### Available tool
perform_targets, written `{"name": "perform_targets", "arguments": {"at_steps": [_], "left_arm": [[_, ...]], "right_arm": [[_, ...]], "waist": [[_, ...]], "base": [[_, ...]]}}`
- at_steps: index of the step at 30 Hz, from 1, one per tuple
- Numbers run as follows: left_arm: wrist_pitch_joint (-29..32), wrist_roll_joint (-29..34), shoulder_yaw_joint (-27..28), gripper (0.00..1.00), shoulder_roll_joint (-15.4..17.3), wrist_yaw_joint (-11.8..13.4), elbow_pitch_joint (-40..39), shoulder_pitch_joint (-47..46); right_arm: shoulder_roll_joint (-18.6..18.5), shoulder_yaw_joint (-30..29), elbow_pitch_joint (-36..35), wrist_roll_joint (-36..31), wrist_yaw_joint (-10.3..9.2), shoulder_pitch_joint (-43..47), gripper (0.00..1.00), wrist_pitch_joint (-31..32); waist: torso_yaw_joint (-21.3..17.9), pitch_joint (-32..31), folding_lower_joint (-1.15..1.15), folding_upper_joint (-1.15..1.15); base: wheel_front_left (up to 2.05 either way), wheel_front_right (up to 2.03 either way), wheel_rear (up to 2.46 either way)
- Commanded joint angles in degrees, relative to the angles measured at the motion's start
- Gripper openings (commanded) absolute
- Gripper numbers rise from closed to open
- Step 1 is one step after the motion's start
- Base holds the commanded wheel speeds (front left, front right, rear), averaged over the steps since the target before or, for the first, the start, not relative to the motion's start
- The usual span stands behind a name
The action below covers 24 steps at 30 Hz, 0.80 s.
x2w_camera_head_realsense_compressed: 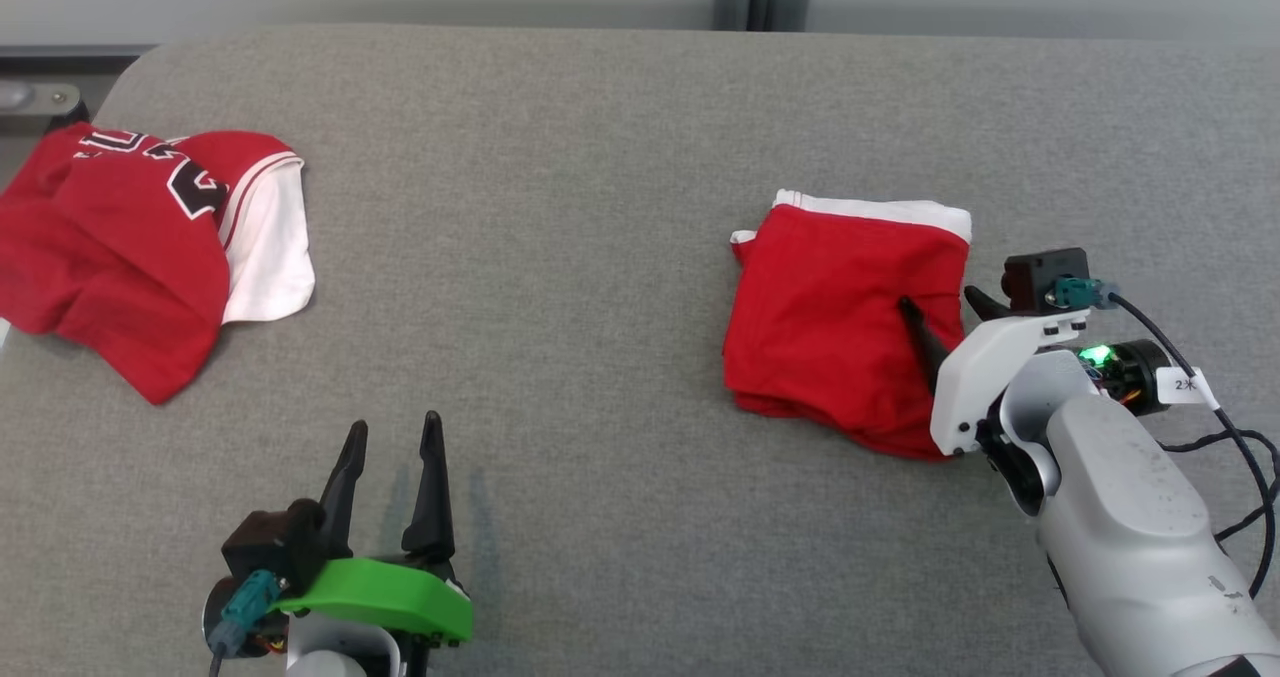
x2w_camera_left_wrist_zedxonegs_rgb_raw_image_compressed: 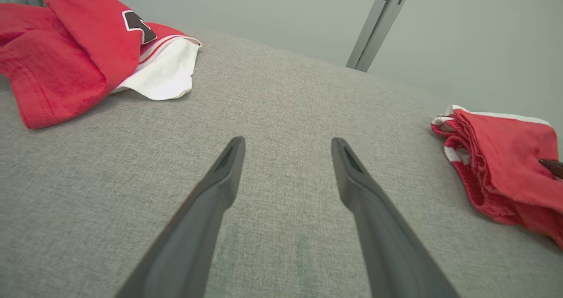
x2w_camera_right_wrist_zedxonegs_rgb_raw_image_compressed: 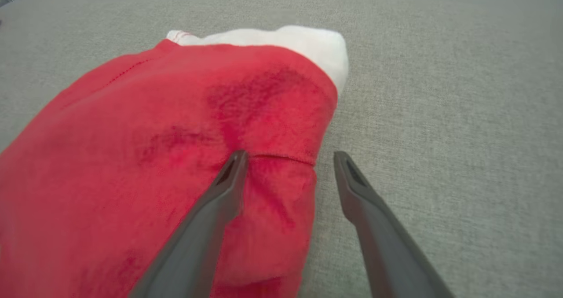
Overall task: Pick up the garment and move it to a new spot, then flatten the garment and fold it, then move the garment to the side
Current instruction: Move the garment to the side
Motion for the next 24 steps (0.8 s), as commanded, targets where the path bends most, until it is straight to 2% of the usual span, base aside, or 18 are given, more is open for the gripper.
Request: {"name": "perform_targets", "arguments": {"at_steps": [1,2,3,6,7,15,21,24], "left_arm": [[-0.04,-0.25,-0.01,1.0,0.15,0.08,-0.27,-0.99],[-0.04,-0.29,-0.08,1.0,0.15,0.15,-0.32,-1.22],[-0.04,-0.32,-0.13,1.0,0.15,0.22,-0.37,-1.4],[-0.04,-0.28,-0.21,1.0,0.15,0.4,-0.49,-1.58],[-0.04,-0.23,-0.25,1.0,0.15,0.36,-0.51,-1.57],[-0.03,1.07,-0.41,1.0,0.16,-0.26,-1.12,-2.54],[-0.04,1.65,-1.08,1.0,0.16,-0.87,-2.29,-3.61],[-0.04,2.79,-1.18,1.0,0.18,-1.01,-2.77,-4.63]], "right_arm": [[-0.31,0.53,1.1,0.9,-0.07,-0.77,1.0,0.48],[-0.54,0.98,1.82,1.22,-0.07,-1.25,0.91,0.62],[-0.69,1.31,2.38,1.44,-0.07,-1.59,0.48,0.71],[-0.82,2.34,3.98,2.53,-0.07,-2.55,0.17,0.48],[-0.98,2.74,4.34,2.84,-0.07,-2.76,0.01,0.37],[-3.51,5.61,4.83,4.89,-0.07,-5.83,0.0,-1.6],[-6.49,6.76,4.56,5.68,-0.07,-7.52,0.0,-2.39],[-7.73,6.54,4.83,5.64,-0.07,-8.37,0.0,-3.05]], "waist": [[1.08,1.43,0.0,0.0],[1.13,1.7,0.0,0.0],[1.13,1.86,0.0,0.0],[0.86,2.32,0.0,0.0],[0.7,2.41,0.0,0.0],[-3.27,3.22,0.0,0.0],[-10.21,4.49,0.0,0.0],[-15.02,5.8,0.0,0.0]], "base": [[0.0,0.0,0.0],[0.0,0.0,0.0],[0.0,0.0,0.0],[0.0,0.0,0.0],[0.0,0.0,0.0],[0.0,0.0,0.0],[0.0,0.0,0.0],[0.0,0.0,0.0]]}}
